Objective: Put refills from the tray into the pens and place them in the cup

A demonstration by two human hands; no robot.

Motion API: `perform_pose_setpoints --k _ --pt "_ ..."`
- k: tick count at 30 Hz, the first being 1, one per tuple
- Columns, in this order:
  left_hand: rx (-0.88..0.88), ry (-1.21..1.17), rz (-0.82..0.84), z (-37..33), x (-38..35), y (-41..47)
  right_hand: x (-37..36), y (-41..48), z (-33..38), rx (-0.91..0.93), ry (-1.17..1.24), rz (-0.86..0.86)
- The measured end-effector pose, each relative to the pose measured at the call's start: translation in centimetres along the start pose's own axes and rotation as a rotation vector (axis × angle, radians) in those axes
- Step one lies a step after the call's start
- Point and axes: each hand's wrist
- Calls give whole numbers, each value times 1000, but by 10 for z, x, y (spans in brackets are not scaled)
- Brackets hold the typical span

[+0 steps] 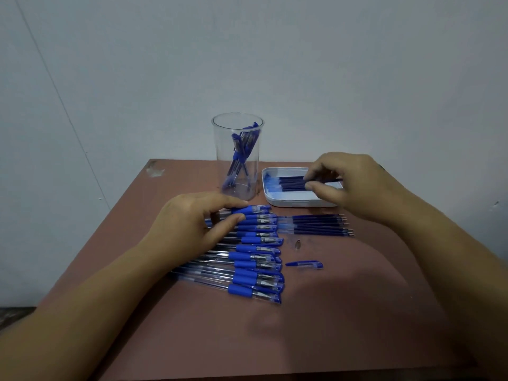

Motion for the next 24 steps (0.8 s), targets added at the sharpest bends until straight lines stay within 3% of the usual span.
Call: perform_pose_setpoints --k 4,7,11,24 --pt "2 -27 -27 -4 1 0 -19 -31 0 159 35 -158" --pt "14 -32 -29 -5 1 -1 -35 -41 -12 133 177 -214" --pt "34 -33 -25 -5 3 -1 -38 -42 -11 69 328 -224" --pt "39 -24 -14 0 1 -1 -45 -42 -9 54 335 -203"
Point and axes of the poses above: each hand's wrist, its own y-axis towards the middle knuckle, its own x-axis out of the back of the hand, z = x × y, and after that the axes turned 4 degrees about y, right-handed
